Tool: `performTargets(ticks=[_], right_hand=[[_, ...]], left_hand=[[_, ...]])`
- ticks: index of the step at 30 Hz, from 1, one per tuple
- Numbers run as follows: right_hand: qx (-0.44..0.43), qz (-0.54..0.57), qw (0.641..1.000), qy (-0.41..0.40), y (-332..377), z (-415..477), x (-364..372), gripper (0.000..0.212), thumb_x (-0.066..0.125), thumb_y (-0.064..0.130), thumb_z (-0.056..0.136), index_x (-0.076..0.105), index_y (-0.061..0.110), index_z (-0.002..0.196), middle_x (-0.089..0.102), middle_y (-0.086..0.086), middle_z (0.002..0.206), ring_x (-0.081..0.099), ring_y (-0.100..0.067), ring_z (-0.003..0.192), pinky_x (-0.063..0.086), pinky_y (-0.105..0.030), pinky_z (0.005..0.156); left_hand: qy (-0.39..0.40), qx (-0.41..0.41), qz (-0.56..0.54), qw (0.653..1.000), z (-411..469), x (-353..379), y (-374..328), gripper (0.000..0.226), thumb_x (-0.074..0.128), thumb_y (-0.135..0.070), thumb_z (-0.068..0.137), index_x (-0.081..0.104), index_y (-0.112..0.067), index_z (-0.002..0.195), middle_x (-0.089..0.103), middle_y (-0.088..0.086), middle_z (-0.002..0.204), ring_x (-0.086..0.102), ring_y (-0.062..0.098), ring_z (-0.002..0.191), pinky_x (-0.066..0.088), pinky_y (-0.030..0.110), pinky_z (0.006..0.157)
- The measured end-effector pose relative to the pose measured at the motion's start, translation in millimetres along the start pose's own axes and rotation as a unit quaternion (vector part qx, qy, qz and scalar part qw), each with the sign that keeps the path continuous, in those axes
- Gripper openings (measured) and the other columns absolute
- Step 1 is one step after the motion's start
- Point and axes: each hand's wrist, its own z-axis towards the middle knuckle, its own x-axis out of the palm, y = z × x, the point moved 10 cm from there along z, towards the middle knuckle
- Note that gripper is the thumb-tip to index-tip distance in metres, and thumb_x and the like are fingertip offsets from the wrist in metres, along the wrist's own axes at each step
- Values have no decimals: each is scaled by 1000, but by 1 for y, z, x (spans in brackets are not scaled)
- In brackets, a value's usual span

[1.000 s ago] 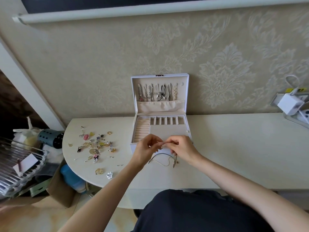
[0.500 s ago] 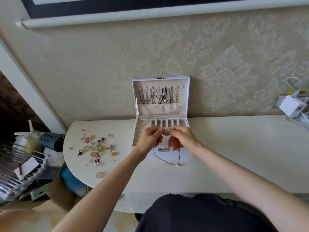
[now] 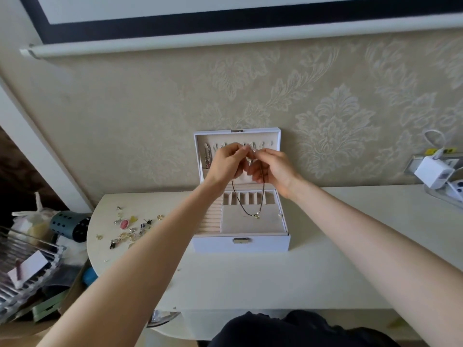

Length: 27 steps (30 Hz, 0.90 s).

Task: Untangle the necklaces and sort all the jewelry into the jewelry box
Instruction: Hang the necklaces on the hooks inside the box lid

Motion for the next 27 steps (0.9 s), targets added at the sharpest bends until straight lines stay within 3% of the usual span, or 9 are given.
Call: performTargets(ticks=[4, 7, 10, 13, 17, 22, 27], right_hand=[[18, -26, 999, 10, -7, 10, -3, 23, 49, 26, 95, 63, 11, 84, 63, -7, 66, 58, -16, 56, 45, -24, 53], [19, -34, 999, -19, -16, 16, -14, 19, 56, 24, 92, 64, 13, 78, 58, -4, 65, 53, -13, 57, 41, -23, 55], [19, -14, 998, -50, -19, 19, -24, 20, 60, 22, 90, 59, 14, 72, 57, -3, 63, 51, -15, 57, 40, -24, 54], [28, 46, 998, -27, -17, 19, -18, 17, 55, 22, 93, 54, 14, 78, 69, -9, 74, 54, -14, 54, 43, -23, 52], [19, 108, 994, 16, -13, 19, -2, 10, 51, 19, 95, 52, 13, 87, 70, -12, 106, 60, -14, 62, 49, -21, 54], [35, 185, 982, 11, -23, 14, 6, 9, 54, 14, 94, 53, 9, 87, 67, -10, 117, 63, -13, 63, 53, -21, 53], [52, 228, 972, -24, -39, 5, 0, 12, 58, 13, 91, 60, 4, 98, 60, -16, 124, 67, -16, 73, 55, -22, 52]], left_hand=[[11, -20, 24, 999, 16, 4, 9, 28, 50, -19, 97, 56, -7, 71, 53, 11, 55, 42, 11, 37, 30, 18, 37], [27, -44, 61, 997, 19, 6, 23, 27, 49, -16, 96, 56, -7, 72, 56, 8, 57, 47, 9, 39, 35, 19, 40], [67, -67, 116, 989, 19, 10, 38, 19, 49, -9, 93, 56, -7, 75, 58, 6, 61, 53, 10, 48, 44, 18, 49], [124, -110, 163, 973, 13, 18, 61, 12, 50, -7, 93, 55, -5, 83, 63, 6, 65, 61, 12, 57, 53, 23, 62], [143, -201, 41, 968, -1, 31, 79, 14, 42, -13, 99, 53, -4, 97, 71, 7, 68, 69, 15, 61, 57, 25, 61], [116, -282, -136, 943, -4, 38, 87, 29, 35, -14, 101, 61, -5, 92, 69, 10, 77, 70, 19, 67, 58, 31, 68], [38, -310, -186, 932, 1, 24, 95, 25, 42, -11, 99, 61, -6, 83, 66, 3, 60, 64, 12, 50, 56, 23, 52]])
